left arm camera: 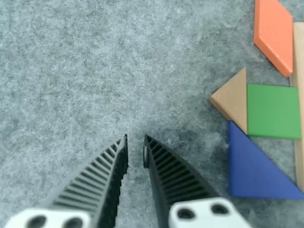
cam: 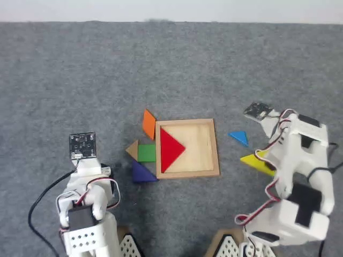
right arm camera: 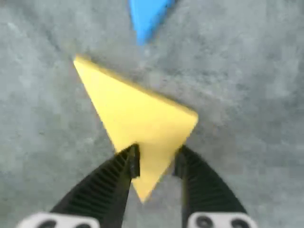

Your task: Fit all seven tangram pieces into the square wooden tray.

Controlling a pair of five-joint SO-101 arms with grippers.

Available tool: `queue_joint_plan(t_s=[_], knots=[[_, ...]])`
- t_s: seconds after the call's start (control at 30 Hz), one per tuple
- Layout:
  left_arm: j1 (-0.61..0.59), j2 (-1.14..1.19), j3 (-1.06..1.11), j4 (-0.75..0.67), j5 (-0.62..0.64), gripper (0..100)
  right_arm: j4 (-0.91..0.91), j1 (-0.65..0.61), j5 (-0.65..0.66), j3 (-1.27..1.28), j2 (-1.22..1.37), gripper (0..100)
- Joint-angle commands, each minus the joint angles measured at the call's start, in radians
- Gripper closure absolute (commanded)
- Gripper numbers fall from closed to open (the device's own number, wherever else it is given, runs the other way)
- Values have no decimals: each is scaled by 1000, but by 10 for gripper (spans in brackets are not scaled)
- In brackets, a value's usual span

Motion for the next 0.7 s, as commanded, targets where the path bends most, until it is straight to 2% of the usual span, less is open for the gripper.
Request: queue_joint_plan(t_s=[0.0,0.13,0.33,0.5,0.67], knots=[[-3,-23,-12,5,-6,950,93,-13,-28,5,-162,916],[-3,-23,-12,5,-6,950,159,-18,-51,21,-288,916],[-3,-23,-12,5,-6,950,120,-73,-61,126,-444,888],[-3,-23,-12,5,-6,950,4,-140,-144,160,-383,753],[-3,-23,-12,5,-6,950,-58,-99,-137,89,-174,760]])
